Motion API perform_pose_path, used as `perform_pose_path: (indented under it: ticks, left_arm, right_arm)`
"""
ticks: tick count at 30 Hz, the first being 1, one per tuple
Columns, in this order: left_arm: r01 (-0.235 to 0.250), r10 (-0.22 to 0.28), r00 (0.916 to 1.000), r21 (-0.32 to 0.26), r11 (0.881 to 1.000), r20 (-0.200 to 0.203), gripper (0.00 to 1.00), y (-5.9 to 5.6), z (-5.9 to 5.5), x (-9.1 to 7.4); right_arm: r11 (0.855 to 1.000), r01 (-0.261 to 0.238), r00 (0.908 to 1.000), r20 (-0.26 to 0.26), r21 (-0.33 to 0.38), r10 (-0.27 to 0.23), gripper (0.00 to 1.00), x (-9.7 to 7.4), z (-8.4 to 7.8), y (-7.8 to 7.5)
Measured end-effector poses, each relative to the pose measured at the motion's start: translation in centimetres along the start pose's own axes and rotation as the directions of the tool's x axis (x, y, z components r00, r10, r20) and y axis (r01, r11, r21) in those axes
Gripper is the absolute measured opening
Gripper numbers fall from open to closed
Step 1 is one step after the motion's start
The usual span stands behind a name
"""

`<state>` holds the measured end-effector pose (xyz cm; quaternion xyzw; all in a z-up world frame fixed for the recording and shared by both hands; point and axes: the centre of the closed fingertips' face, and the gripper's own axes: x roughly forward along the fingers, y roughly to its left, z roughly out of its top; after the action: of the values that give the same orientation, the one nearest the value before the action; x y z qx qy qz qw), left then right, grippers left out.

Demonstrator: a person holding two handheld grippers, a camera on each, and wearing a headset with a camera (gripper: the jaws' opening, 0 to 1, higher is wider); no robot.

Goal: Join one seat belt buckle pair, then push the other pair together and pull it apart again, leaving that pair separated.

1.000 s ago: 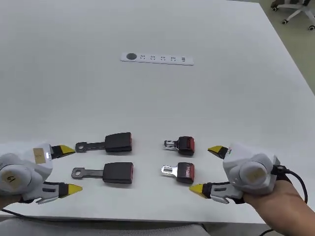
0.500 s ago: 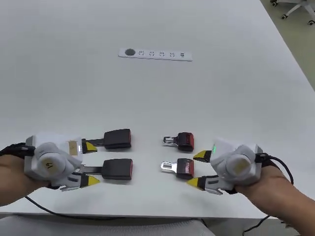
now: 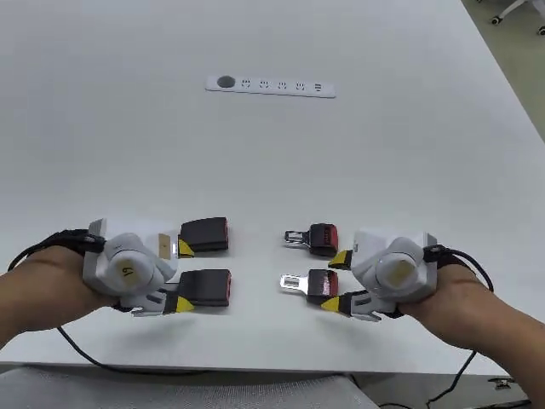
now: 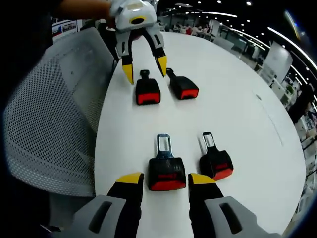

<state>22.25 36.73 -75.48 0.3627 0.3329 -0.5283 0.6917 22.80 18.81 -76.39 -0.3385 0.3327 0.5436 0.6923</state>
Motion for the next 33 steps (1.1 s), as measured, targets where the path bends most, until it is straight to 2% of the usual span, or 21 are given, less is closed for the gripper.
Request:
perform_pose_path:
  ticks: [2,10,14,18,20,21,22,26,33]
  left_arm:
    - [0.013,-0.013,0.9999,0.007,1.000,-0.003,0.43,-0.2,0.2,0.3]
    - [0.042,-0.042,0.9989,0.006,0.999,-0.020,0.41,-0.4,-0.7,1.6]
    - [0.053,-0.053,0.9986,-0.022,0.998,0.007,0.39,-0.3,0.1,1.5]
    - [0.063,-0.063,0.9980,-0.022,0.998,-0.002,0.36,-0.2,0.1,1.9]
    - [0.072,-0.068,0.9942,0.046,0.996,-0.084,0.35,-0.5,-1.0,2.1]
    - [0.064,-0.058,0.9942,0.070,0.995,-0.090,0.35,-0.5,-1.1,2.4]
    - [0.067,-0.064,0.9957,0.048,0.997,-0.067,0.35,-0.6,-0.7,2.4]
    - [0.067,-0.064,0.9960,0.051,0.996,-0.062,0.34,-0.6,-0.8,2.2]
    - [0.062,-0.062,0.9972,0.014,0.998,-0.042,0.34,-0.7,-0.6,2.3]
  right_arm:
    - [1.000,-0.013,0.9998,-0.012,-0.012,0.013,0.33,0.3,-0.2,0.0]
    - [0.996,-0.057,0.9957,-0.077,-0.069,0.052,0.32,1.3,-1.4,0.1]
    - [0.995,-0.073,0.9951,-0.072,-0.066,0.068,0.32,1.3,-1.1,0.1]
    - [0.992,-0.111,0.9924,-0.060,-0.064,0.107,0.32,1.7,-0.9,-0.2]
    - [0.989,-0.130,0.9901,-0.062,-0.074,0.125,0.32,1.7,-0.9,-0.1]
    - [0.986,-0.142,0.9885,-0.063,-0.082,0.137,0.32,1.7,-0.9,0.0]
    - [0.985,-0.149,0.9876,-0.063,-0.086,0.144,0.32,1.8,-1.0,-0.1]
    - [0.980,-0.176,0.9831,-0.068,-0.092,0.170,0.32,1.9,-0.9,0.1]
    - [0.976,-0.189,0.9811,-0.061,-0.106,0.184,0.32,1.7,-0.8,0.2]
